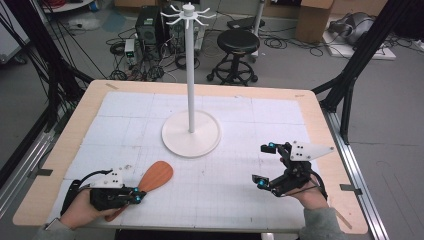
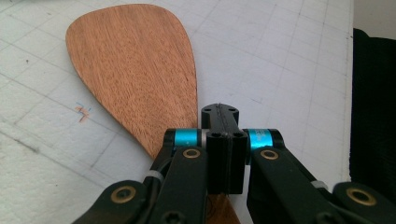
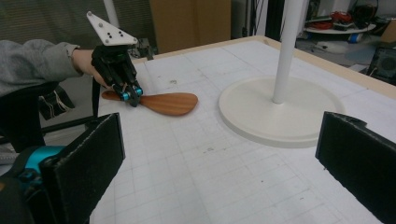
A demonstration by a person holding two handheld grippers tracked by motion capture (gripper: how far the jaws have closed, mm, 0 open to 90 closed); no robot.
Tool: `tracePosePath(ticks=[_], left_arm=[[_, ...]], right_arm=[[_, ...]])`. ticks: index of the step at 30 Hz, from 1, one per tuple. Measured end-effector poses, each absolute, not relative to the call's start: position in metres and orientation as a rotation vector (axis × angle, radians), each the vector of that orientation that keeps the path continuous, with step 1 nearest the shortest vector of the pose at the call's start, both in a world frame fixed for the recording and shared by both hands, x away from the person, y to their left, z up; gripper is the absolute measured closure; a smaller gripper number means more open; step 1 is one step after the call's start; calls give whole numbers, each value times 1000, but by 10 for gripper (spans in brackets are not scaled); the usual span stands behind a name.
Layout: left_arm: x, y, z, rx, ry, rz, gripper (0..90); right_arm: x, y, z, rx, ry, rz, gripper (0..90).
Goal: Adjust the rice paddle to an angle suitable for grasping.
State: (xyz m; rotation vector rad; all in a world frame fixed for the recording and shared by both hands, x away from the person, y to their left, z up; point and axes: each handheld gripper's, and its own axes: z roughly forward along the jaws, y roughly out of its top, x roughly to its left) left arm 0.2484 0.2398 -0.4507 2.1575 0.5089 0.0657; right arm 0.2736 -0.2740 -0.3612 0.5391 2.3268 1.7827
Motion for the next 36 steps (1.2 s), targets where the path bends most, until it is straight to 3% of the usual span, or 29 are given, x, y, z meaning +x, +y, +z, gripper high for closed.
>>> tracePosePath(ticks=[36], left_arm=[[270,257,-449,2136,654,231,895]], right_arm=[[274,-275,-361,553,2329,1774,1]])
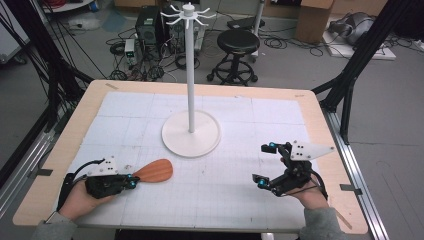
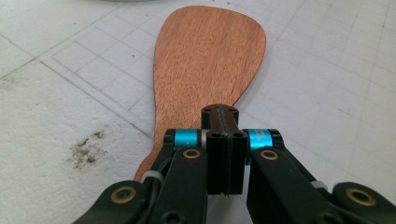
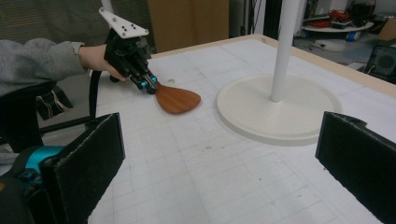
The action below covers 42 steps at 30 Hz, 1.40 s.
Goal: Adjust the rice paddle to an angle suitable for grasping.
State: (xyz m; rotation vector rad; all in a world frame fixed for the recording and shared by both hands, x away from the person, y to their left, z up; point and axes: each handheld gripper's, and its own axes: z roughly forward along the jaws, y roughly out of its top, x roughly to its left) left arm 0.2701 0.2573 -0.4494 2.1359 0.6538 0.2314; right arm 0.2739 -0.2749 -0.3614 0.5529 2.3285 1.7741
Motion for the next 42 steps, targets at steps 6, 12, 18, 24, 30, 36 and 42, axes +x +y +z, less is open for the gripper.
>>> tracePosePath(ticks=[6,12,18,24,30,36,42], left_arm=[[265,255,-442,2114,606,224,895],[271,251,-431,2050,624,232,896],[283,243,-428,2052,627,270,895],[298,229,-426,2051,620,253,895],[305,224,-432,2065,646,237,896],[314,225,-435,2010,714,219,896],[325,222,-434,2026,757,240,896]], right_arm=[[274,-274,-361,557,2325,1771,1],[273,-274,-361,563,2325,1767,1],[273,-275,-361,564,2324,1770,1],[273,-275,-361,564,2317,1774,1],[272,-275,-360,557,2301,1814,1],[273,-276,-362,568,2313,1801,1],[274,-274,-363,561,2322,1795,1]])
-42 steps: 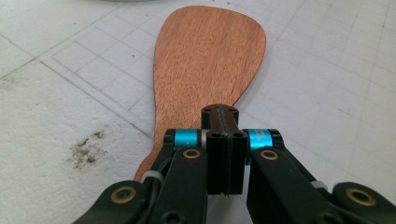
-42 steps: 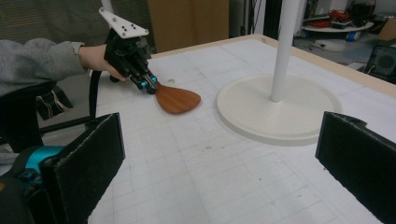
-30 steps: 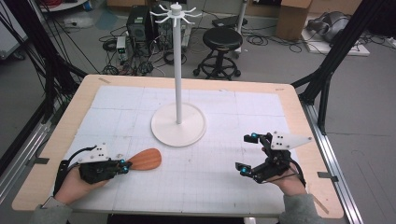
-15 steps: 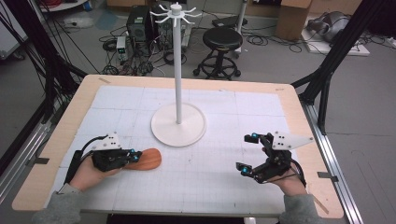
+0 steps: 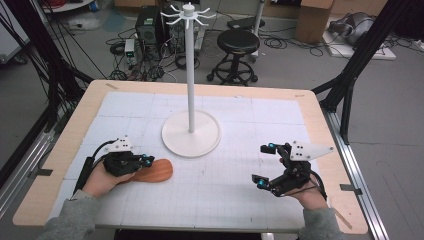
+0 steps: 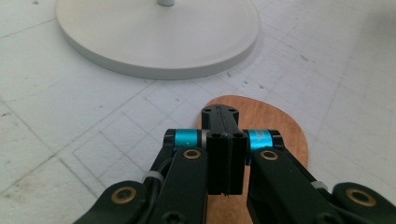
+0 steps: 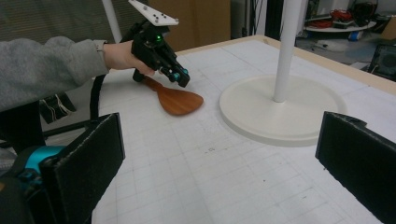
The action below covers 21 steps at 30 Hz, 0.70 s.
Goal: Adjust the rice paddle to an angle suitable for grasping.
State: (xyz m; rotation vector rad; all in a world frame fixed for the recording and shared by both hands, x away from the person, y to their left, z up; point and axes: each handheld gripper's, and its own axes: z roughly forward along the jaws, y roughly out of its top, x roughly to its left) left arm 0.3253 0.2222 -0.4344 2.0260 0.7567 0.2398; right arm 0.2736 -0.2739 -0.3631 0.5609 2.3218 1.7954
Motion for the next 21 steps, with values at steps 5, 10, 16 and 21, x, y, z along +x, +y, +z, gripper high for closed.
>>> tracePosePath(ticks=[5,10,16,21], left_arm=[[335,215,-431,2063,762,251,896],[342,208,-435,2104,768,241,896],[347,206,-441,2122,807,230,897],[348,207,-442,2124,800,199,897]], right_arm=[[273,-277,-362,566,2312,1816,1],[272,-279,-361,568,2296,1841,1],[272,-276,-362,540,2312,1843,1],[272,-276,-362,553,2310,1840,1]])
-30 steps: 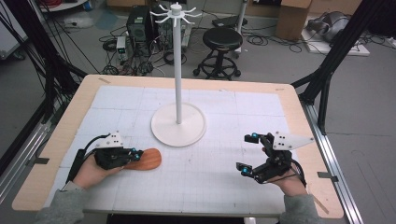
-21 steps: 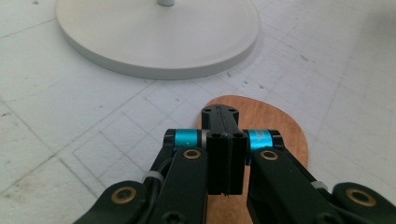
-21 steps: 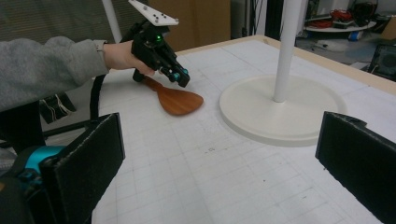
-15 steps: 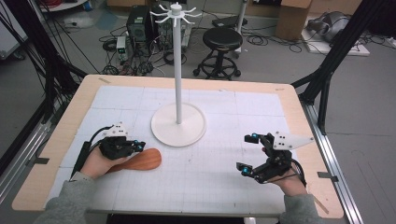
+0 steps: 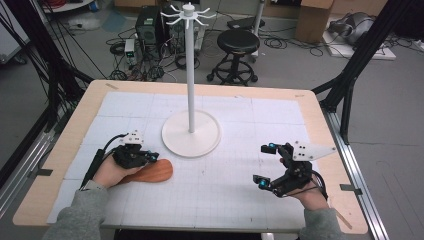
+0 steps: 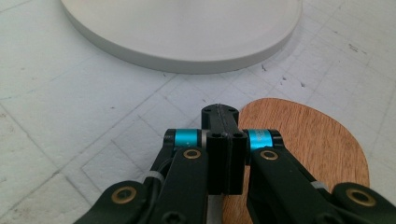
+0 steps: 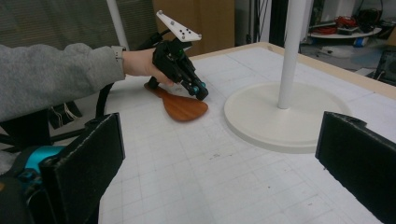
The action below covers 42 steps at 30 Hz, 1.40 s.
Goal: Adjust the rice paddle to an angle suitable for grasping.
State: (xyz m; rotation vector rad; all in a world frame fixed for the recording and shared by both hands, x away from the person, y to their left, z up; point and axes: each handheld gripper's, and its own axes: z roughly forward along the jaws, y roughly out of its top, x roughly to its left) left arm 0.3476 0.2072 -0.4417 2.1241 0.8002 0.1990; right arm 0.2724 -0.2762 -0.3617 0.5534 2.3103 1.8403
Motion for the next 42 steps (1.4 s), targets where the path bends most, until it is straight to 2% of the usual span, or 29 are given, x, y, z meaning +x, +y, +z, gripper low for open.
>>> tracePosePath(ticks=[7,42], left_arm=[[341,201,-441,2178,748,135,896],[302,173,-437,2303,520,83,896]], right_arm=[[272,-274,-363,554,2318,1833,1],[272,-272,-364,554,2335,1813,1]])
